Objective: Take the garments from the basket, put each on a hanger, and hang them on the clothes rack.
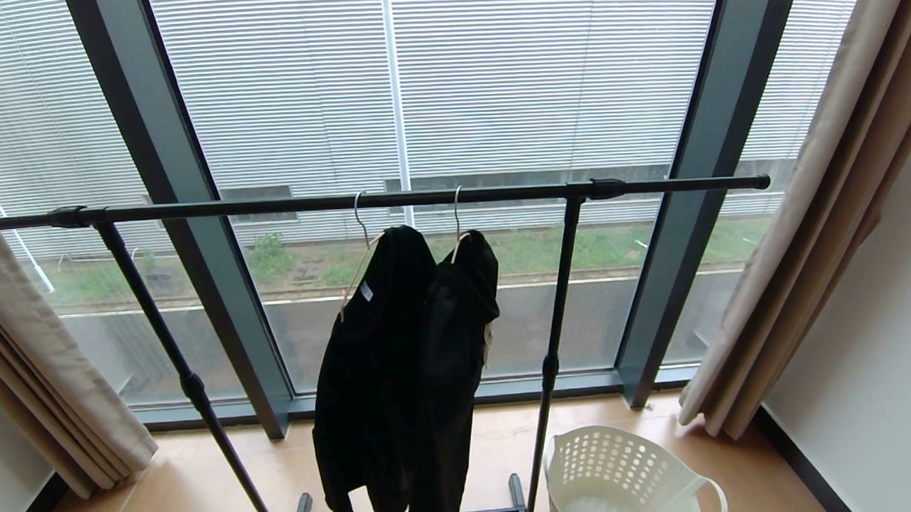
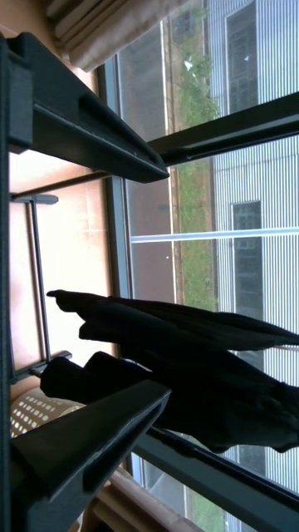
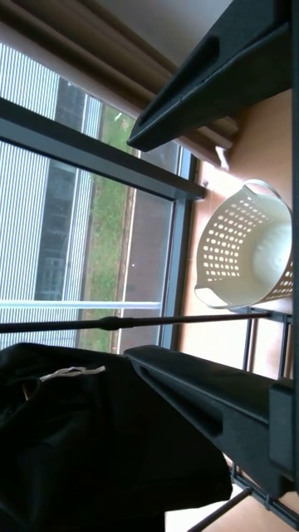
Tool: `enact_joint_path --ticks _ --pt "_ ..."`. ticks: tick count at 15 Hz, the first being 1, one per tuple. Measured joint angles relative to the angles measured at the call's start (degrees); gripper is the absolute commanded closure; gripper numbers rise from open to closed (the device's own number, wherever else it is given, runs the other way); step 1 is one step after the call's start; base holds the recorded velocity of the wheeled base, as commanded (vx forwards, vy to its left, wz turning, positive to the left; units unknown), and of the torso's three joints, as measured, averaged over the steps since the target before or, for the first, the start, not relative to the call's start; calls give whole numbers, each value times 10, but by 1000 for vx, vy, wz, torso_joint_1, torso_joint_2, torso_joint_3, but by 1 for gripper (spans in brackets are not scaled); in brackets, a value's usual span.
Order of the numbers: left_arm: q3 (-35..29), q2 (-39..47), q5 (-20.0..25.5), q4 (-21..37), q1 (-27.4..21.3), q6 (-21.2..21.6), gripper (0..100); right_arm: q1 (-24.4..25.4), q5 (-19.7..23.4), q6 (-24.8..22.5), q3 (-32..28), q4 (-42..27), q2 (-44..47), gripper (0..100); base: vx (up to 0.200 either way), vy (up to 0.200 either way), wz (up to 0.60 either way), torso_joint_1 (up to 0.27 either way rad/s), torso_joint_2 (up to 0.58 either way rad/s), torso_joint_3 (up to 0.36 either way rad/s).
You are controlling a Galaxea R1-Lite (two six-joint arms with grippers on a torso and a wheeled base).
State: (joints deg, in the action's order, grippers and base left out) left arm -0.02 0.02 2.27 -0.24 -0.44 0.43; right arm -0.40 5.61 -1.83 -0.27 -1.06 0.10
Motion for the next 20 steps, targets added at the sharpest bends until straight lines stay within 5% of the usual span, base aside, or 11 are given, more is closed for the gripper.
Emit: enact_joint_path --ticks 20 --pt "0 0 0 0 0 0 0 0 1 -3 0 0 0 0 0 0 0 0 0 0"
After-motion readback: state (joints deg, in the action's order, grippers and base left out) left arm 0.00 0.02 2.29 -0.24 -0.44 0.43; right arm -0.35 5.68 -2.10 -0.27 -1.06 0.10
